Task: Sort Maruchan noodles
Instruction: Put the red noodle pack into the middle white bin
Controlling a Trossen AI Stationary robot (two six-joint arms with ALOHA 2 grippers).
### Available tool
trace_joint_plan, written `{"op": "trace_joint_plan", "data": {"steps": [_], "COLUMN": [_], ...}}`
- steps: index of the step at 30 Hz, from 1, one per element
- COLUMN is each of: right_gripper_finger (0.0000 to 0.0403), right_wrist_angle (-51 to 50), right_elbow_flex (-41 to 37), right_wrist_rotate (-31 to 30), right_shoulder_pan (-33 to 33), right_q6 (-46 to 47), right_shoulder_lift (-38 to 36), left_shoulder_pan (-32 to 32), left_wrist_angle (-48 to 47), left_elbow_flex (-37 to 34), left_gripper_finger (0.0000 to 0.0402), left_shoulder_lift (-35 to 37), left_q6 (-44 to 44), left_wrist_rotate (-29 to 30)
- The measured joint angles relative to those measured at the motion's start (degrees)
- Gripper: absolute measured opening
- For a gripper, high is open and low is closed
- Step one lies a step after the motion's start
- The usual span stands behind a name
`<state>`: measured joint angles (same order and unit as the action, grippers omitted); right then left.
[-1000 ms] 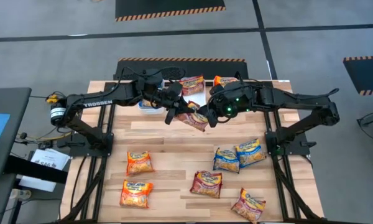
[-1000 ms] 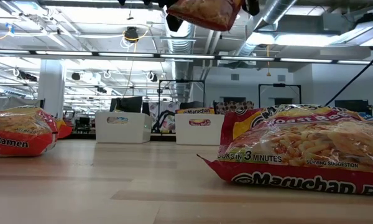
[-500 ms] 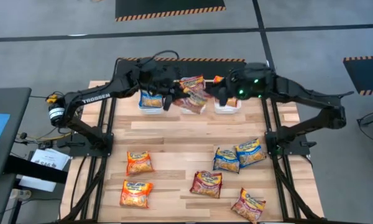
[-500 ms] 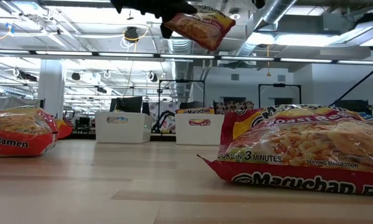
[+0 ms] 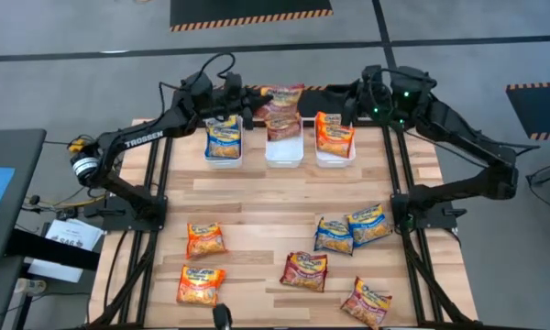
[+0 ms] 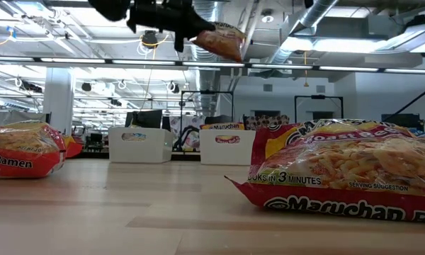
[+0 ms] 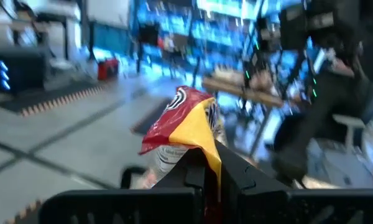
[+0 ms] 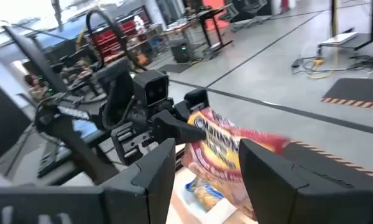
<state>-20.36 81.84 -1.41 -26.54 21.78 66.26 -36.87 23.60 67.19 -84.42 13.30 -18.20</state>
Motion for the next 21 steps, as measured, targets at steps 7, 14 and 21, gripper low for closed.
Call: {"op": "trace_joint_plan", "data": {"steps": [7, 14, 21], "right_gripper_finger": [0.02, 0.02, 0.02], "right_wrist_angle": [-0.3, -2.6, -4.9], "right_elbow_flex": [0.0, 0.0, 0.0], "right_wrist_rotate": [0.0, 0.1, 0.2], "right_shoulder_pan": [-4.7, -6.9, -7.0], "right_q6": [0.0, -2.3, -2.8], "right_shoulder_lift": [0.3, 0.5, 0.5], "left_shoulder_pan": [-2.0, -2.1, -2.0], "left_wrist_angle": [12.5, 20.3, 18.5], "left_elbow_flex": [-3.7, -3.7, -3.7], "left_gripper_finger": [0.0, 0.0, 0.0], "left_shoulder_lift": [-7.4, -15.8, -18.0], "left_q6": [2.4, 7.4, 8.5], "left_wrist_rotate": [-3.5, -1.6, 1.8]}}
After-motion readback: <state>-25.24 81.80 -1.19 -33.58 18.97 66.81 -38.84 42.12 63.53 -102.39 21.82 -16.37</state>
